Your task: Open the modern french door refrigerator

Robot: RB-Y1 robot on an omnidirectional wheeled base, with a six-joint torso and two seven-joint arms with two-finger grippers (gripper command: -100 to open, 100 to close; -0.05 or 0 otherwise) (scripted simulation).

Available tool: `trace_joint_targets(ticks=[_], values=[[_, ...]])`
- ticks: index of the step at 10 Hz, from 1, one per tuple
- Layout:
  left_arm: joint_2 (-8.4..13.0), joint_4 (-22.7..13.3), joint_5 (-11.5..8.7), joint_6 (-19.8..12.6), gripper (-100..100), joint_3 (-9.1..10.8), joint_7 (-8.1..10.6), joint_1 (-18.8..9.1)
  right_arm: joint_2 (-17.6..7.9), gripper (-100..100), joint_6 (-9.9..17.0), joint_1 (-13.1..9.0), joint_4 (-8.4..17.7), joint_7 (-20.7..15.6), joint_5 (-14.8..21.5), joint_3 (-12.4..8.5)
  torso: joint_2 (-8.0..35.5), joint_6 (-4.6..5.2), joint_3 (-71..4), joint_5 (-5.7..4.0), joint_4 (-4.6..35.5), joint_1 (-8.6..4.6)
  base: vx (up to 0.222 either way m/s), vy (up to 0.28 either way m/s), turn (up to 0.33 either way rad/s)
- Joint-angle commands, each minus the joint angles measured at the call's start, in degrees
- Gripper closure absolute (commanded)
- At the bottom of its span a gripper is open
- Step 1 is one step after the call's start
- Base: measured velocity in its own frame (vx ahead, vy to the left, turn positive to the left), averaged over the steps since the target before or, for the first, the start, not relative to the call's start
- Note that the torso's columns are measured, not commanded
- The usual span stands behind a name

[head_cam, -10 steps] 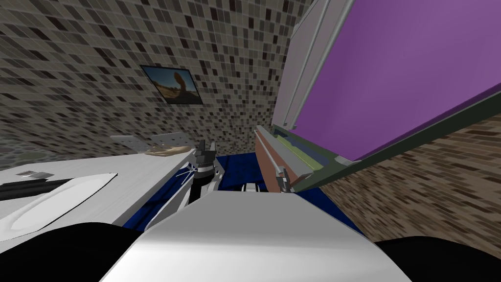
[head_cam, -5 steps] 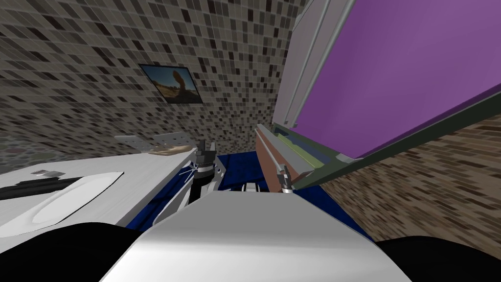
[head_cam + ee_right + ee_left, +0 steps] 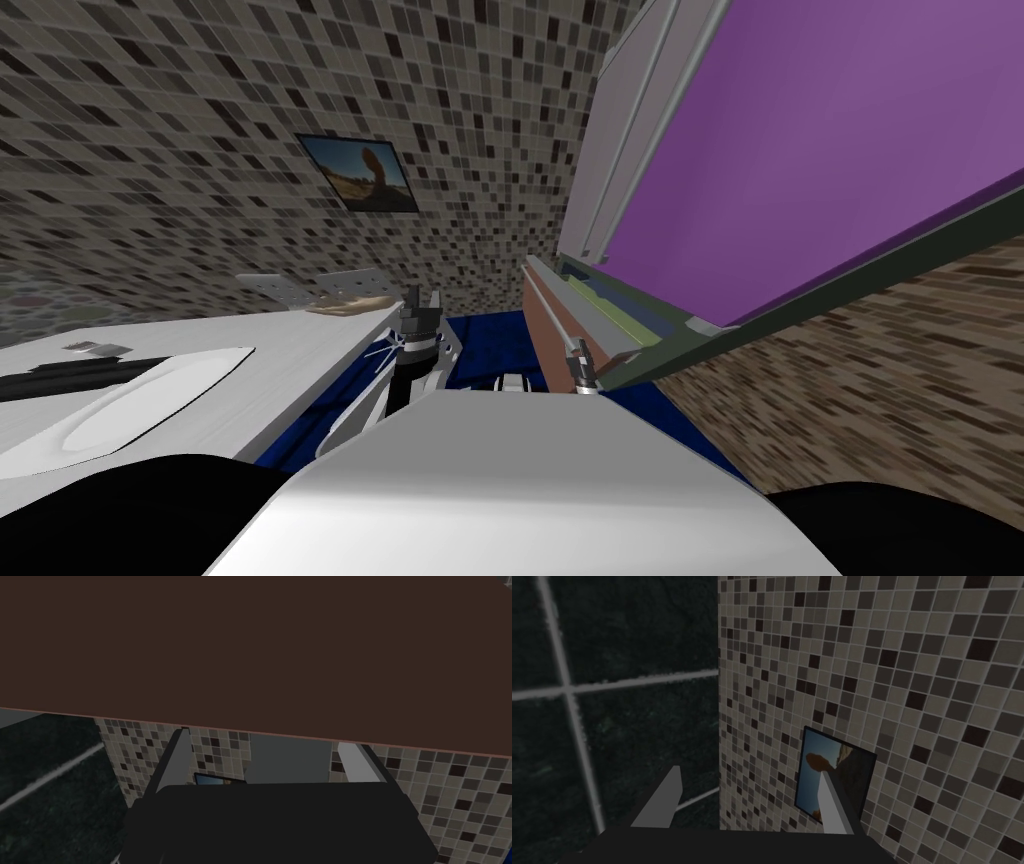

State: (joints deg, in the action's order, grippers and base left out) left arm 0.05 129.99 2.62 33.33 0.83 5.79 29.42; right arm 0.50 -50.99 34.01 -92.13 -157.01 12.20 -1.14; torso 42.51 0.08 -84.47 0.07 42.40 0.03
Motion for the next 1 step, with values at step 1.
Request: trace_joint_targets(ticks=[1], values=[[0.0,0.0,0.0,0.0,0,0.0,0.0,0.0,0.0,0,0.1,0.0,0.0,0.0,0.0,0.0,-0.1,-0.01,0.0,-0.02,0.0,-0.01,0.0,0.0,0.0]])
